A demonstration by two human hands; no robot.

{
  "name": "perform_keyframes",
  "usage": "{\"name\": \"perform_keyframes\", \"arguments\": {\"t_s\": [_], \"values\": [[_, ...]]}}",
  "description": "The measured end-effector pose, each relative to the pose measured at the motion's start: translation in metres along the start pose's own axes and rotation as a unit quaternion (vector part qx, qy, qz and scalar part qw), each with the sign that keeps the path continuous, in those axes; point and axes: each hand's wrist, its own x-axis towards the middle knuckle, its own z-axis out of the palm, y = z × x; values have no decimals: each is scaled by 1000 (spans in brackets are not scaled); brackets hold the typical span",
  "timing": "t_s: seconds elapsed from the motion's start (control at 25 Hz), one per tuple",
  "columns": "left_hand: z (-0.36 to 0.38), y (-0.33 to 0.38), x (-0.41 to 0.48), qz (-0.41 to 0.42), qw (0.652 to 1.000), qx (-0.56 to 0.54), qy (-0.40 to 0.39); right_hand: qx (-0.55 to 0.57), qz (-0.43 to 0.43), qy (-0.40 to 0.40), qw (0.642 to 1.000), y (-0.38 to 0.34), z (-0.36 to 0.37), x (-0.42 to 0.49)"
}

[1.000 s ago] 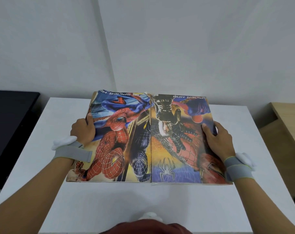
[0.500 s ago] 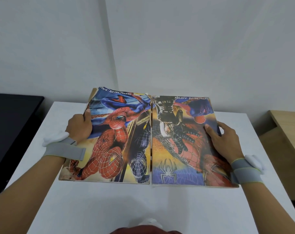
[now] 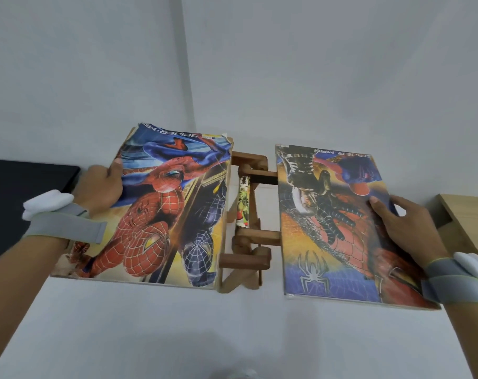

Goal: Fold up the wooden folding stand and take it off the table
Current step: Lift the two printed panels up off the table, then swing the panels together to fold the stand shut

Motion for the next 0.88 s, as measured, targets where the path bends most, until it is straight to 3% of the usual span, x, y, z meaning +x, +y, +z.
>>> {"name": "perform_keyframes", "arguments": {"t_s": [0.28,0.88], "values": [[-10,-17,8,0,999,-14,-44,-18,-3,-5,1000,7,-12,5],[4,-38,6,-39,999,-10,-7,8,33,-24,999,10,1,-1]]}}
